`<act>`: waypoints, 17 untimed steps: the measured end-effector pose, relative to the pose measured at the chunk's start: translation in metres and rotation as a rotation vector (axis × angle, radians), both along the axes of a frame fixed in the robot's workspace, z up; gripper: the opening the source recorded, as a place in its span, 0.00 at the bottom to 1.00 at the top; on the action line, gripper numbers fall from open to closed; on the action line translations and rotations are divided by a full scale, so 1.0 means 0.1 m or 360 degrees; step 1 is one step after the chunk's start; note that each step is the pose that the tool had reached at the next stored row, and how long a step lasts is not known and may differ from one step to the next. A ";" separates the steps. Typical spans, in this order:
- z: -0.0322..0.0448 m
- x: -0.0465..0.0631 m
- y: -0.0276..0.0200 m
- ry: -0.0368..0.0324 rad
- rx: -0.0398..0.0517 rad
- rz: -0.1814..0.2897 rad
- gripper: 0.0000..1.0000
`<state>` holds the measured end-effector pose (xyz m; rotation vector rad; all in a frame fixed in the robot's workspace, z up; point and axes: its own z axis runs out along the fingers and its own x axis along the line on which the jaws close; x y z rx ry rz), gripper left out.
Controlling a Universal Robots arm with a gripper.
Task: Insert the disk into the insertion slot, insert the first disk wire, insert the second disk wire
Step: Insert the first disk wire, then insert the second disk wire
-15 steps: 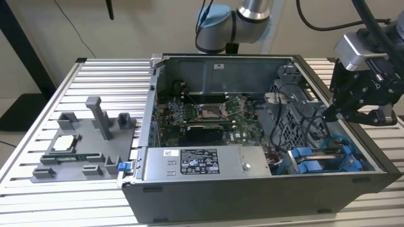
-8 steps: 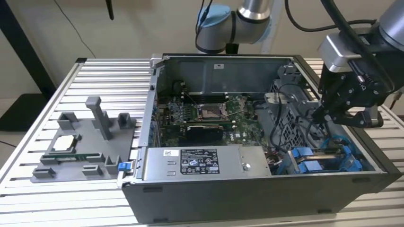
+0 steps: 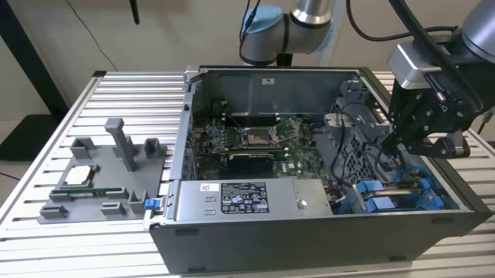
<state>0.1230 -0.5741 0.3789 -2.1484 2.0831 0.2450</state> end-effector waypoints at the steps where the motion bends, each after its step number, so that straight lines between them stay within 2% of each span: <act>1: 0.000 0.00 0.000 0.0000 -0.0001 0.0000 0.00; 3: -0.003 0.00 0.001 0.0000 -0.0004 0.0000 0.00; 6: -0.010 0.00 0.000 0.0002 -0.0025 0.0000 0.00; 17: -0.038 0.00 -0.001 0.0010 -0.0141 0.0000 0.00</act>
